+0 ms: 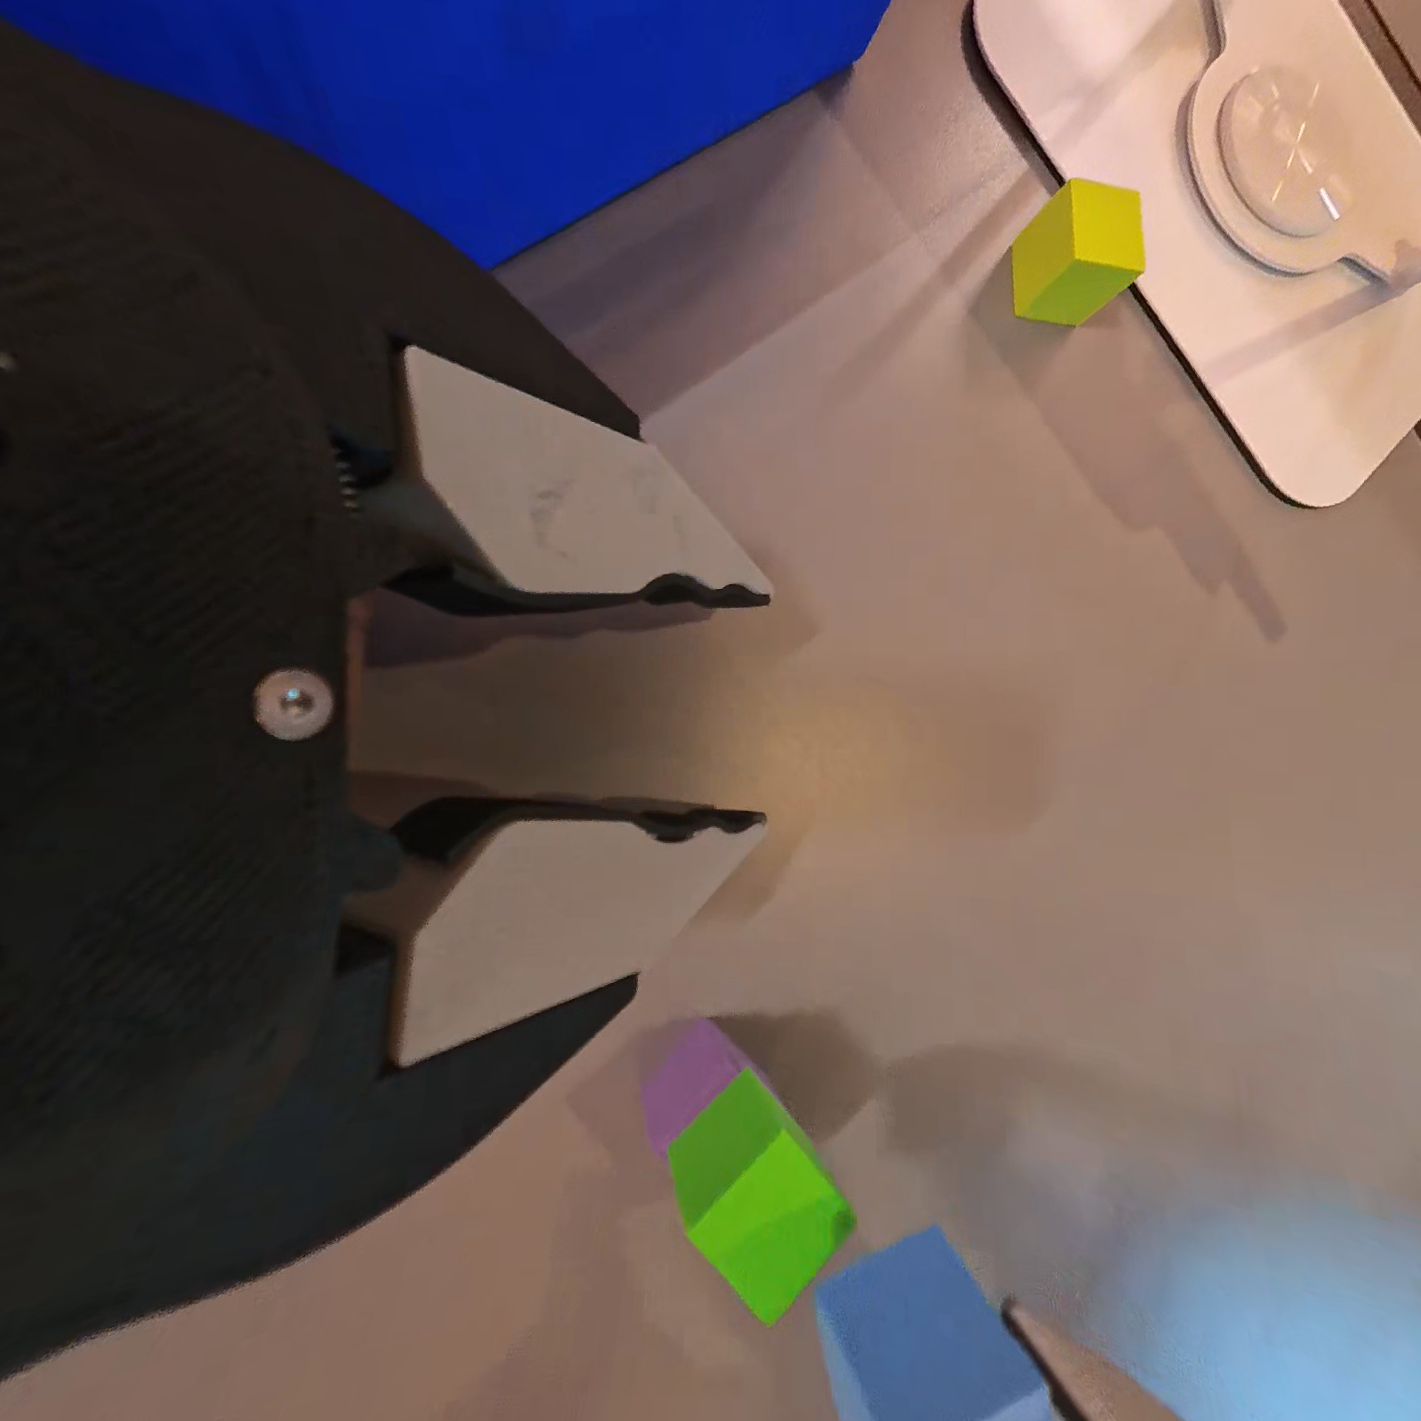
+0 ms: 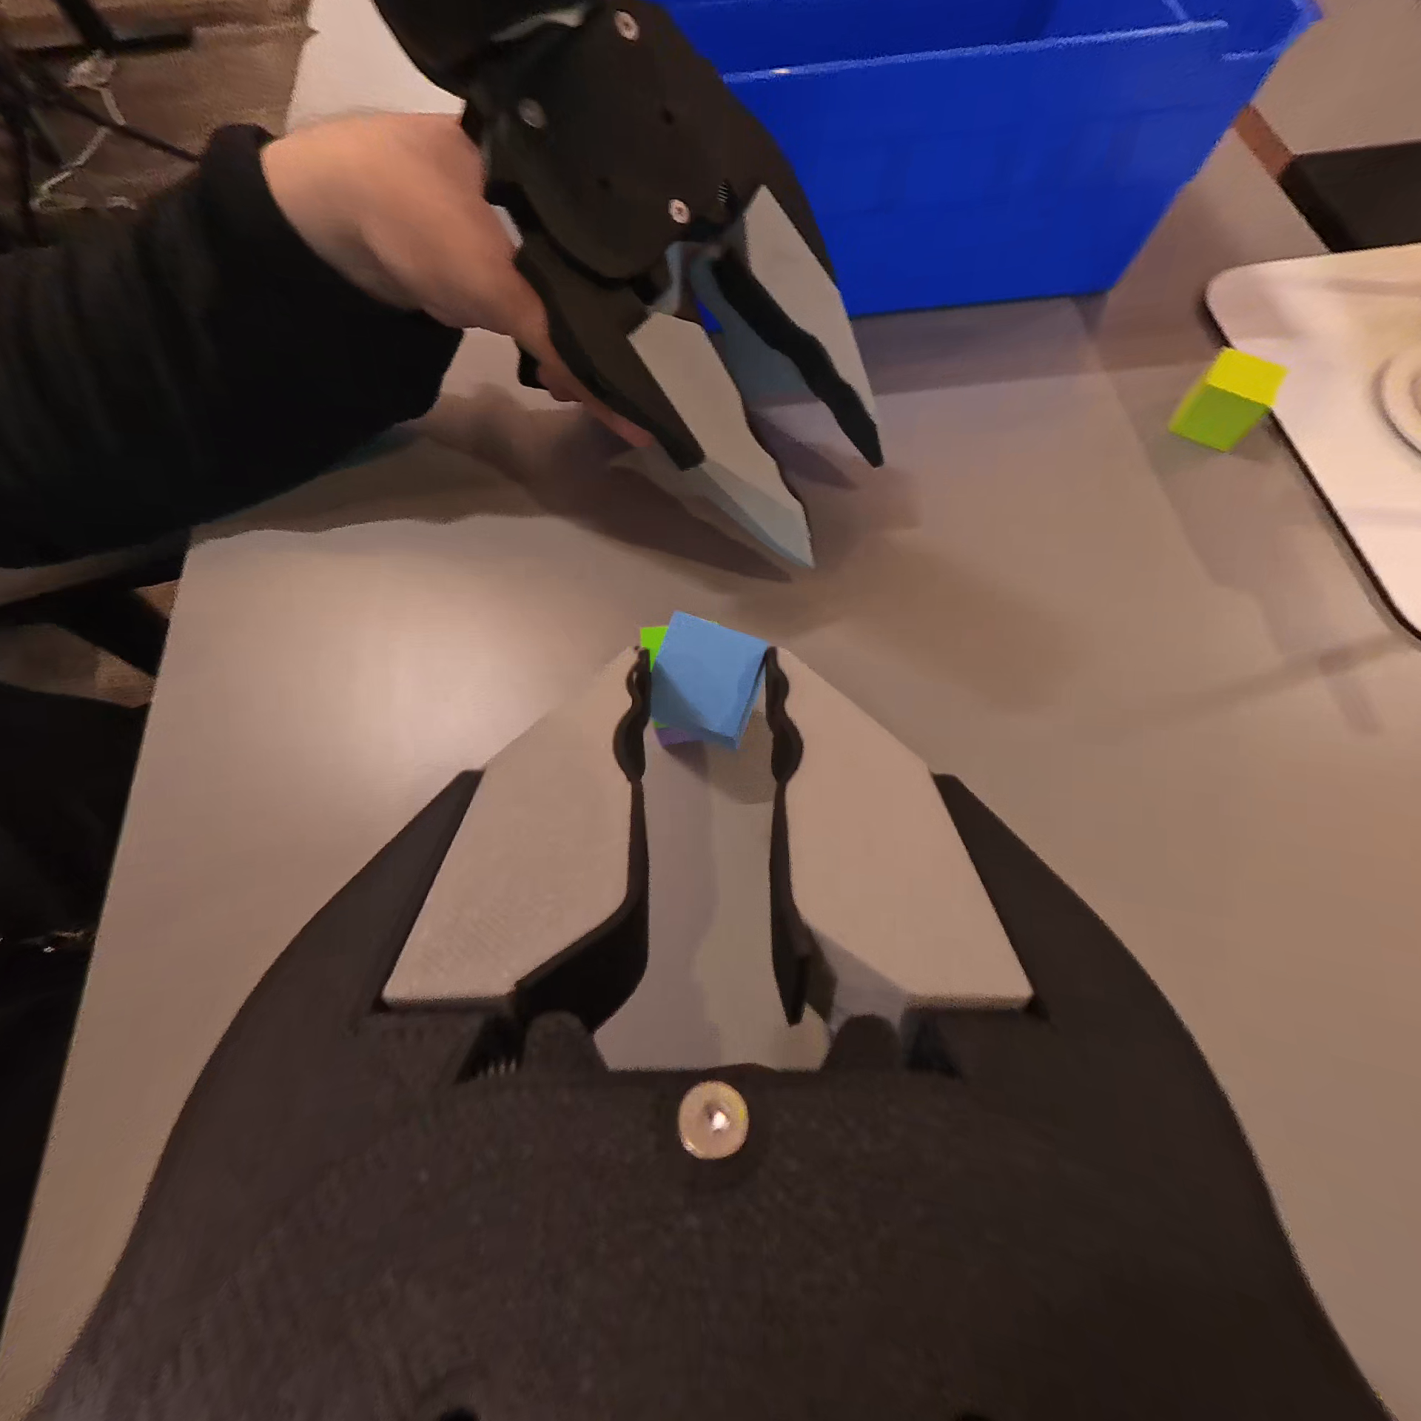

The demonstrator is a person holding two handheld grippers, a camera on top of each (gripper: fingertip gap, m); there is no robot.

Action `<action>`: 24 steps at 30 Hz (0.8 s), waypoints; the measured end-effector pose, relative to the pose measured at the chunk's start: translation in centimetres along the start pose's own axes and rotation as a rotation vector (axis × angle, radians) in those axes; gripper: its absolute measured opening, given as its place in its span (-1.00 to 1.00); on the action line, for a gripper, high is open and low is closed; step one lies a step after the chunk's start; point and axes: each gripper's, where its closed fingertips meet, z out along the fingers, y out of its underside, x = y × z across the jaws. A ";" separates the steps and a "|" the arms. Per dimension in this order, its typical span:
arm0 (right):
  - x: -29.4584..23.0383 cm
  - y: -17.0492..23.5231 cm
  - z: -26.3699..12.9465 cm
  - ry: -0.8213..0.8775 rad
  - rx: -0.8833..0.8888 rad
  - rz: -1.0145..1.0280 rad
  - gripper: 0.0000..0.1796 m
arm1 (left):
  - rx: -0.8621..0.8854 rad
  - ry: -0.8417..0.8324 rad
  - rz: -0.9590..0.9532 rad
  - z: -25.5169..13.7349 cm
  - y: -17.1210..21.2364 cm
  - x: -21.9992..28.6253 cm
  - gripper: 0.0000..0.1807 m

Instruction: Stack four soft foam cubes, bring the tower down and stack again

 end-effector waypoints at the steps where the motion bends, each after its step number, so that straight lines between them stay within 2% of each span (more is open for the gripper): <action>1: -0.3 -0.3 0.2 -0.018 -0.004 -0.011 -0.70 | -0.005 -0.004 0.002 0.0 0.1 -0.1 -0.44; 13: -1.2 0.2 2.0 -0.145 -0.227 -0.133 -0.70 | -0.055 -0.039 0.052 0.5 0.9 -0.1 -0.44; 24: -1.4 -0.1 2.6 -0.213 -0.281 -0.171 -0.70 | -0.063 -0.044 0.068 0.4 1.0 0.0 -0.43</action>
